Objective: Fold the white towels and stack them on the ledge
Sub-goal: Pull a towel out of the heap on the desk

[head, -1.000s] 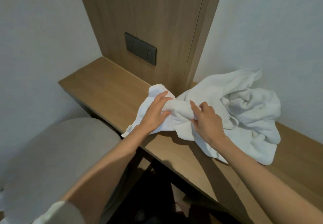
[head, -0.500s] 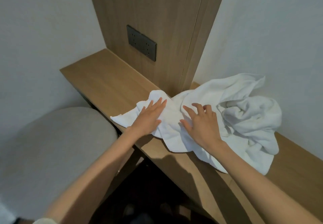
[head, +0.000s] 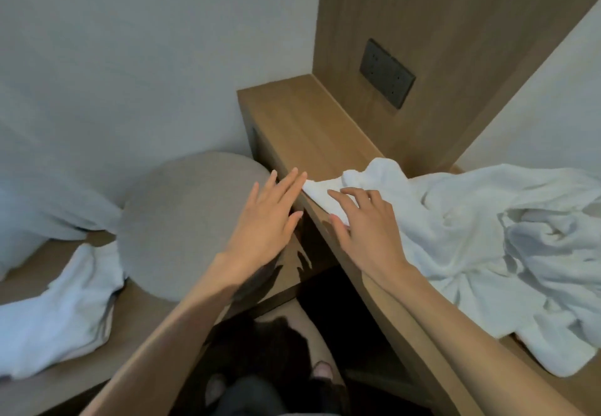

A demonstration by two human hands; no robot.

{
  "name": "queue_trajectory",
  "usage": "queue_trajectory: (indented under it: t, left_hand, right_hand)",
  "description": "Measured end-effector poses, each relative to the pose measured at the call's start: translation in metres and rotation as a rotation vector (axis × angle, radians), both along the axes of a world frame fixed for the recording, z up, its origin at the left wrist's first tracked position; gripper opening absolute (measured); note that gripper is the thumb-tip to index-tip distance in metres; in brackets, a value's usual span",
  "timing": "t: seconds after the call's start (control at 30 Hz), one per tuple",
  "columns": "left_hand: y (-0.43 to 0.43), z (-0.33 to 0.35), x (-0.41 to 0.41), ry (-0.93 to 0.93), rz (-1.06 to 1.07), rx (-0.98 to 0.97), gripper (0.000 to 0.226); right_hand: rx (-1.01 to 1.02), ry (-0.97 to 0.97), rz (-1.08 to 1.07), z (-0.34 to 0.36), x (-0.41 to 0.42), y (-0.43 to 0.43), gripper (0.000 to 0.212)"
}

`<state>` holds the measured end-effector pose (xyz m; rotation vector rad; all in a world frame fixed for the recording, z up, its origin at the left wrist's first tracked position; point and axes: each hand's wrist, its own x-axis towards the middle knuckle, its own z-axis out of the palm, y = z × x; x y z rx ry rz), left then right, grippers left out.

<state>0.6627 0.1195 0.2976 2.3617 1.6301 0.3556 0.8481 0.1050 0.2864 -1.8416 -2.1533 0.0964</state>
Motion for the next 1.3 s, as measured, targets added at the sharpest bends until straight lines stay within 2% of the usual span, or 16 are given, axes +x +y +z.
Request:
queue_trajectory:
  t: [0.6,1.17,1.3]
  left_hand:
    - [-0.058,-0.011,-0.304,-0.028,0.390,-0.016,0.060]
    - [-0.105,-0.100,-0.428,-0.223,1.035,-0.105,0.055]
    - [-0.118,-0.126,-0.455,-0.268,1.175,-0.152,0.053]
  right_hand:
    - [-0.031,0.005,0.387,0.001,-0.296,0.007,0.043]
    - [-0.273,-0.015,0.817,-0.080,-0.458,0.058,0.037]
    - [-0.391,-0.014,0.894,-0.109,-0.495,0.061,0.043]
